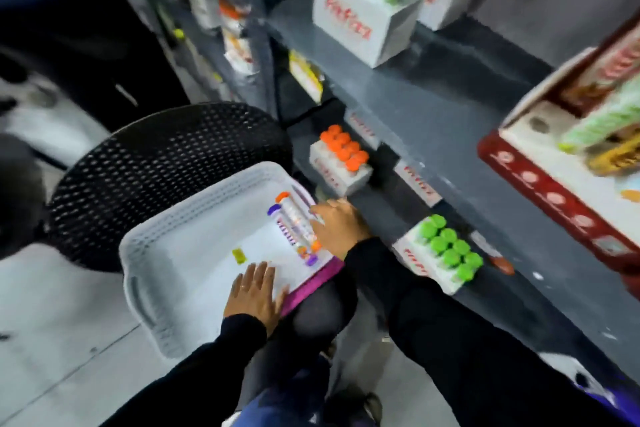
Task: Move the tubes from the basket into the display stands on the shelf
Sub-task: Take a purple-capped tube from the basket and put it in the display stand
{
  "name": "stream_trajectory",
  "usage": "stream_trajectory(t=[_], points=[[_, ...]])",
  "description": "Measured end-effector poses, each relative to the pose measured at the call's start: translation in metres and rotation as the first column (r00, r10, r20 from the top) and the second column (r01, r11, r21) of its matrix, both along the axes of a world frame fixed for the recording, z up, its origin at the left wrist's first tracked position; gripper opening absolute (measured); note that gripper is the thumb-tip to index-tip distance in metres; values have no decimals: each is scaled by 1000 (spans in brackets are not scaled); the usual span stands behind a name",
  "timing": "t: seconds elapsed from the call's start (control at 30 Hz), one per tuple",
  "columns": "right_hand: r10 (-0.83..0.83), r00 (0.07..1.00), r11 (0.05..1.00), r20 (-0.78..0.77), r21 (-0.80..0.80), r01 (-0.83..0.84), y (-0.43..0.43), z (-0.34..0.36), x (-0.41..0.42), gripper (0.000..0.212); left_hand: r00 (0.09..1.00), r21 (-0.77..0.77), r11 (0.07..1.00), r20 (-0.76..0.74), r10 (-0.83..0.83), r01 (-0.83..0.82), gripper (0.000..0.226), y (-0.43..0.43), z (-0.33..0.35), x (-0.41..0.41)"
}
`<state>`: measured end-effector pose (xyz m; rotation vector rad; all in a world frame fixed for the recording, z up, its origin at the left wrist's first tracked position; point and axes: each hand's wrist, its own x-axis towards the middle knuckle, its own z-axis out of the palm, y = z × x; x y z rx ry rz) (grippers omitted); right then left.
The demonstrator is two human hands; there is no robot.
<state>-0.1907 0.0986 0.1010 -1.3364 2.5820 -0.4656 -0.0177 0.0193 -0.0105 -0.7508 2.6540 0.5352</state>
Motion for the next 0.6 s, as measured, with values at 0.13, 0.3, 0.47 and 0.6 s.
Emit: stream_trajectory(t=[0.13,0.3,0.47,0.6], points=[[-71,984,984,164,174,42,-42,-40,5,38,987,8,991,90,130,-132,123,-6,-8,20],[-294,922,920,251,335,202,-65,-82,17,42,977,52,982,128,172,-180,98,-7,-15,20],[-167,983,892,77,436,117,-77,-103,19,41,969,64,980,177,174,-188,92,-7,-16,18],[-176,976,887,126,451,102,-79,-97,21,42,963,65,980,211,170,-188,81,-7,-17,18]])
